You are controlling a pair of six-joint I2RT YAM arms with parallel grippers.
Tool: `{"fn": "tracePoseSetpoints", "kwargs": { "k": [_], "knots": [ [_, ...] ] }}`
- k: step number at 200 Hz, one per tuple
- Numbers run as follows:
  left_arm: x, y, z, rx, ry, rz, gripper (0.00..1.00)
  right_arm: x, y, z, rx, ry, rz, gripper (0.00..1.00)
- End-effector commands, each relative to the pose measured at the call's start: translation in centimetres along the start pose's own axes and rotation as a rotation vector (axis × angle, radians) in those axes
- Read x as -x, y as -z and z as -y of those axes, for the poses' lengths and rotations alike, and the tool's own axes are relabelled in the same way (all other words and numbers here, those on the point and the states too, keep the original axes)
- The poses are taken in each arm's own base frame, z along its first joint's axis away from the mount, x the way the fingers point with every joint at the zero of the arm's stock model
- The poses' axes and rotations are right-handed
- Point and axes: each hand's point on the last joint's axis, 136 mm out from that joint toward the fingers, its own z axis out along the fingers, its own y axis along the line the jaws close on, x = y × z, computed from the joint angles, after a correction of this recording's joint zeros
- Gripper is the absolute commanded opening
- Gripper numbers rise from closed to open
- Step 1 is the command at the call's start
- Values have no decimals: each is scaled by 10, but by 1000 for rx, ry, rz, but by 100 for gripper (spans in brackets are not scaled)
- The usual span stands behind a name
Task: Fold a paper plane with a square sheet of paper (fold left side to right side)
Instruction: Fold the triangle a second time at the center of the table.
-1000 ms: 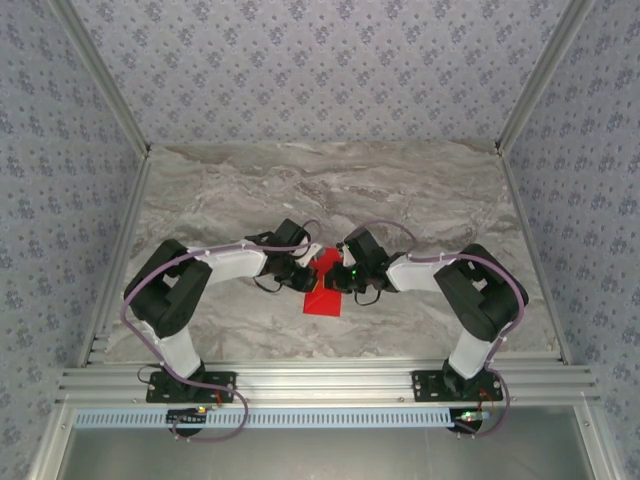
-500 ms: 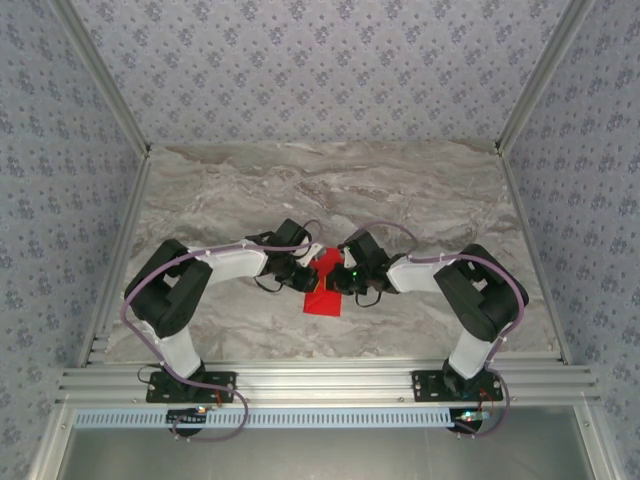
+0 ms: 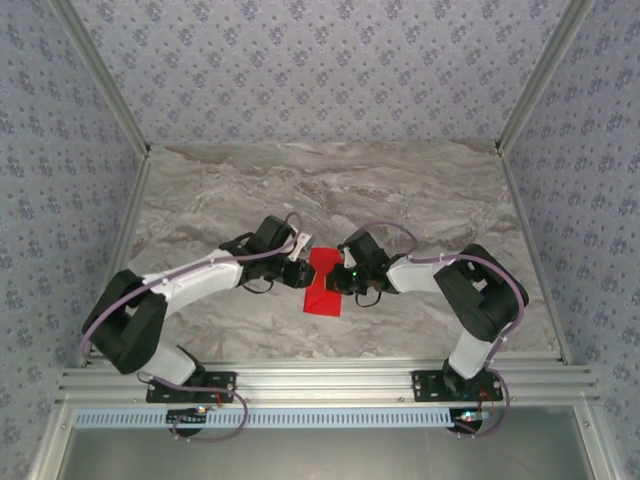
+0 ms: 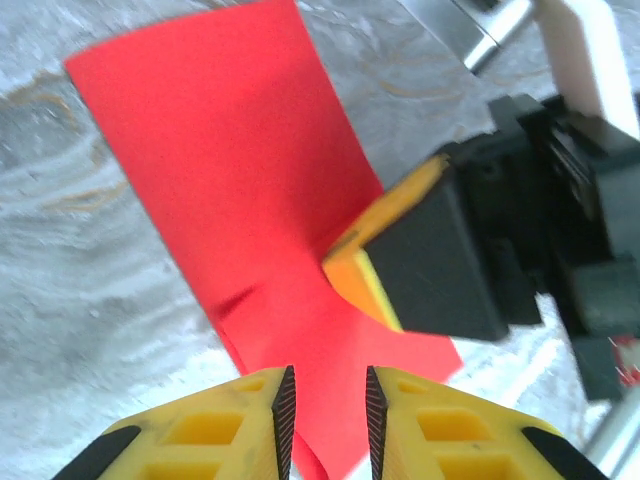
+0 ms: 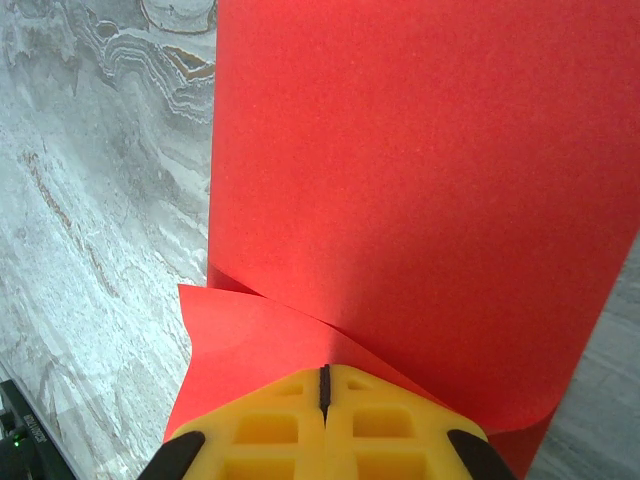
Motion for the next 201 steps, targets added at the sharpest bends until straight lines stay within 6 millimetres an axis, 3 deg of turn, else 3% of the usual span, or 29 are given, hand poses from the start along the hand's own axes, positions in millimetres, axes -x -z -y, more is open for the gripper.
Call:
{"fn": "tracePoseSetpoints", "kwargs": {
  "k": [1,35,59,106,201],
  "knots": [
    [-16,-1,27,-163,94,-25,27,-24,-8,38,-128,-55,-66,3],
    [-32,-12,49,-277,150,-74,27,-24,-7,37,-126,-53,-66,4],
    [-41,-25,53,-277,155,-127,27,-24,-8,37,-126,-52,-68,4],
    [-49,-47,38,-198,165,-174,27,-25,-7,36,-129,-51,-72,3],
    [-62,-53,17,-105,177,-191,26,-26,-6,37,-139,-42,-74,4]
  ]
}}
